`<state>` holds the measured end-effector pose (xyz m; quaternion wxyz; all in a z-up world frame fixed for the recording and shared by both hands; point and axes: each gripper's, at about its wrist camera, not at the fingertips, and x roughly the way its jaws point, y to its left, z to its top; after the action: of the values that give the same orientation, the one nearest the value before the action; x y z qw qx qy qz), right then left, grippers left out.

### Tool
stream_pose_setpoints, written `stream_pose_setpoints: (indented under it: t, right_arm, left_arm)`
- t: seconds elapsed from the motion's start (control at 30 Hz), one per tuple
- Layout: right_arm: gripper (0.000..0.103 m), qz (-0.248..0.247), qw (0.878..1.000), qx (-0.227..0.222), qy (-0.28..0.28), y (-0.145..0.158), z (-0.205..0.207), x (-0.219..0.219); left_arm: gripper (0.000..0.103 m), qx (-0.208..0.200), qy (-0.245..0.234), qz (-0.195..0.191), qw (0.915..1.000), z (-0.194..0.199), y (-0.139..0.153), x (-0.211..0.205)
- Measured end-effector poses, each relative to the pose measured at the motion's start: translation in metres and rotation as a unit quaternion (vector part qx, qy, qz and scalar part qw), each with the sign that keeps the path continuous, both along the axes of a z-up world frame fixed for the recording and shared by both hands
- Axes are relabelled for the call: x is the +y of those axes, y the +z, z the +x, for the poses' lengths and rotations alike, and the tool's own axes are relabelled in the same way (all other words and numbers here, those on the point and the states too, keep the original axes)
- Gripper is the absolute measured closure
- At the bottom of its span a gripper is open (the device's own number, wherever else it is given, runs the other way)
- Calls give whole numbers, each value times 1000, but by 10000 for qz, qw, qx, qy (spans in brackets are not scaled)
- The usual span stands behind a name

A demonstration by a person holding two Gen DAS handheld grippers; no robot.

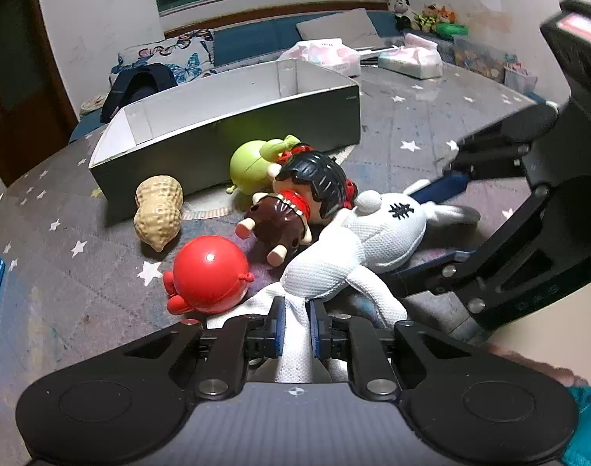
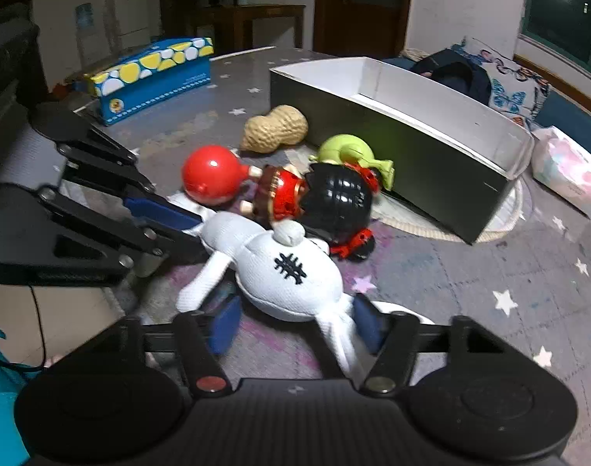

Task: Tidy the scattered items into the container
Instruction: 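Carry the rabbit over the box and open the left gripper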

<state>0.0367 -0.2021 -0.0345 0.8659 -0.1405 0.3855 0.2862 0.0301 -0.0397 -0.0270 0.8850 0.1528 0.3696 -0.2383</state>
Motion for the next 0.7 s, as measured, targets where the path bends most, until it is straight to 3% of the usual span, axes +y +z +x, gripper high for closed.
stream_pose_setpoints:
  t: [0.17, 0.37, 0.7]
  right_arm:
    - [56, 157, 9997, 34, -165, 8, -4, -11]
    - [57, 187, 9988, -380, -229, 40, -7, -21]
    - [57, 215, 9929, -1102, -397, 87, 66, -21]
  left_arm:
    - [90, 0, -19, -317, 9995, -5, 13, 2]
    - [90, -257, -64, -672, 9974, 1, 40, 0]
    - [90, -923, 139, -813, 9923, 73, 88, -7]
